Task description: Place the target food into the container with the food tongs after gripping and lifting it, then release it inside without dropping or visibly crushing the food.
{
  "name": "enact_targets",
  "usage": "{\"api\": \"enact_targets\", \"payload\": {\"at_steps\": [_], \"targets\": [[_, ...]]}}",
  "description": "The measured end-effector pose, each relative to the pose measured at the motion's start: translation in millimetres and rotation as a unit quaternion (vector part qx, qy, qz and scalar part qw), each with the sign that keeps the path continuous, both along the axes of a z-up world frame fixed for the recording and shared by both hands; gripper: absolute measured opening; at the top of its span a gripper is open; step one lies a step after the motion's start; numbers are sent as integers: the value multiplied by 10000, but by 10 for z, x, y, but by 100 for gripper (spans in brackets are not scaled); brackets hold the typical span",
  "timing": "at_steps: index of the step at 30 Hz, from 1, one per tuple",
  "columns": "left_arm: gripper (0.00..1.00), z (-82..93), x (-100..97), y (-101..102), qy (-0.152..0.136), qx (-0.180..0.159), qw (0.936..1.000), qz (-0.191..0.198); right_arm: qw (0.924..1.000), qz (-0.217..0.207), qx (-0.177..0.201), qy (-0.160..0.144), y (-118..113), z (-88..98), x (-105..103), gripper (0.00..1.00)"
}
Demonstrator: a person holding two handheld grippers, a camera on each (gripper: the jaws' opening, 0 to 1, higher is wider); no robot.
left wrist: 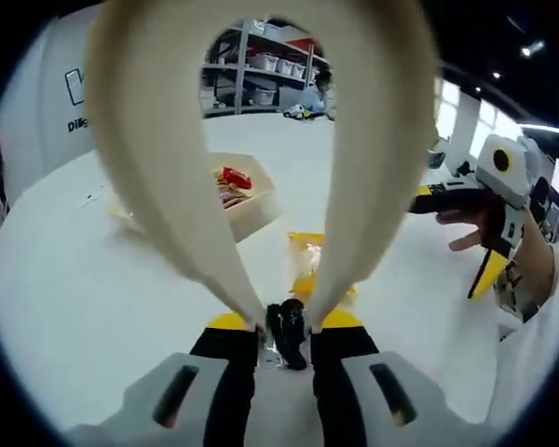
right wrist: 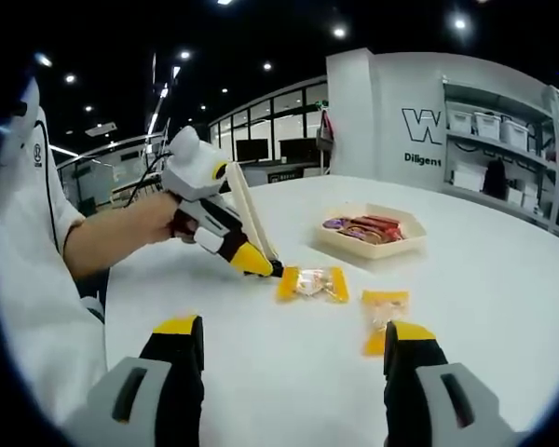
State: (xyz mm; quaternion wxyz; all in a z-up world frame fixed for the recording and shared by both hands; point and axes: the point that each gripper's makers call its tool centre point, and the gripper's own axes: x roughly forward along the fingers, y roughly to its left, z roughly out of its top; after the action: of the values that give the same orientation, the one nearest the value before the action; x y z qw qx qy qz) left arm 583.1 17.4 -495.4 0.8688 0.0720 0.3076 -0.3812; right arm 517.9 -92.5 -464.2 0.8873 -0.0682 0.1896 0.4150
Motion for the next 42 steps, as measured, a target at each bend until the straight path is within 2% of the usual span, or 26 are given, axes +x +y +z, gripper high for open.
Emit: {"api": "enact_targets", "payload": {"at_steps": [14, 28, 33, 42], "targets": [[18, 6, -31, 66, 22, 51, 9998, -202, 10000, 10, -2, 7, 9, -3, -9, 78], [18, 106, -80, 181, 50, 11, 9989, -465, 10000, 35, -3, 3, 30, 5, 5, 78], [18, 201, -75, 216, 41, -59, 9984, -565, 10000, 44, 9, 1, 41, 11, 8, 78], [18, 543, 13, 223, -102, -299, 9961, -826, 10000, 36, 2, -10, 27, 26, 25, 78]]}}
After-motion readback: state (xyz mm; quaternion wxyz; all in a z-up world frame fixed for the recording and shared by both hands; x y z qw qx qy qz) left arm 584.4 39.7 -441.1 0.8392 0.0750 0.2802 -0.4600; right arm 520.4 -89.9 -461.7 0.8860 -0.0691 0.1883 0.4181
